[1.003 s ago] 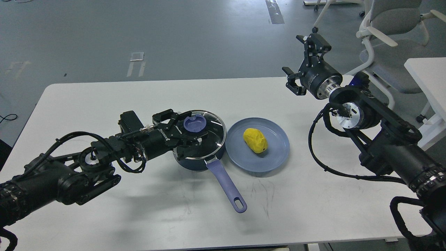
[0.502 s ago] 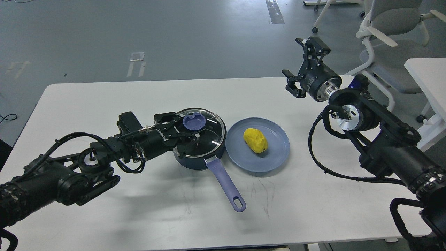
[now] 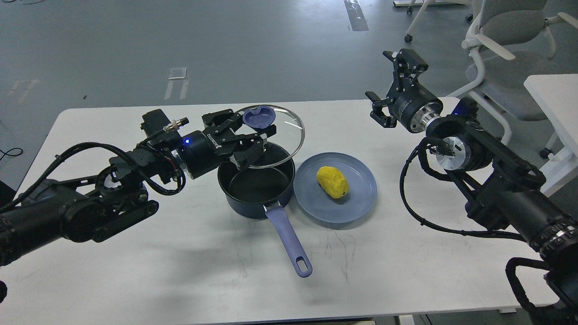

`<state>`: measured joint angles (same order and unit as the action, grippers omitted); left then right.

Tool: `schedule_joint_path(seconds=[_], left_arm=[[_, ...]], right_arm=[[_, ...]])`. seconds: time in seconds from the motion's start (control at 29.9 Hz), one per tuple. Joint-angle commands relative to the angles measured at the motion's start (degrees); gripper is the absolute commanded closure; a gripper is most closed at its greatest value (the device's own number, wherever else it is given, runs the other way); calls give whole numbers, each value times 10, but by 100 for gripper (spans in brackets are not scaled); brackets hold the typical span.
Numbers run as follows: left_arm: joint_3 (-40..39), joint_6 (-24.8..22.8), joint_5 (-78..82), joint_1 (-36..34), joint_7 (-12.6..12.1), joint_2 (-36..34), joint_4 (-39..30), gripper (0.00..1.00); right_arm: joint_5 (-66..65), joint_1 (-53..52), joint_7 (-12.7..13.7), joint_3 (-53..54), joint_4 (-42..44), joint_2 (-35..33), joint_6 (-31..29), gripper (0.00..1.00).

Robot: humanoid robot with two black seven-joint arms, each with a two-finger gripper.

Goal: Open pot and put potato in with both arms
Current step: 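Lift the glass lid off the pot and carry it aside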

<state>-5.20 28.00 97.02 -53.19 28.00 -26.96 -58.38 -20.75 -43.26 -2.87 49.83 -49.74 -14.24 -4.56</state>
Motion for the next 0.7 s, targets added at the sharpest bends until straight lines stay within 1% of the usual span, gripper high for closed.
schedule_joint_path(seconds=[0.0, 0.3, 0.5, 0.57, 0.67], left_arm=[[0, 0, -3, -10, 0, -16, -2, 80], [1, 0, -1, -7, 0, -41, -11, 81], [3, 0, 0, 5, 0, -83, -10, 97], [2, 0, 0, 23, 0, -91, -10, 100], [3, 0, -1, 39, 0, -103, -10, 100]], right_arm=[[0, -4, 1, 0, 0, 1, 0, 0], [-1, -5, 1, -1, 1, 6, 0, 0], [-2, -2, 1, -1, 2, 8, 0, 0], [-2, -2, 1, -1, 2, 9, 0, 0], [-2, -3, 1, -1, 2, 11, 0, 0]])
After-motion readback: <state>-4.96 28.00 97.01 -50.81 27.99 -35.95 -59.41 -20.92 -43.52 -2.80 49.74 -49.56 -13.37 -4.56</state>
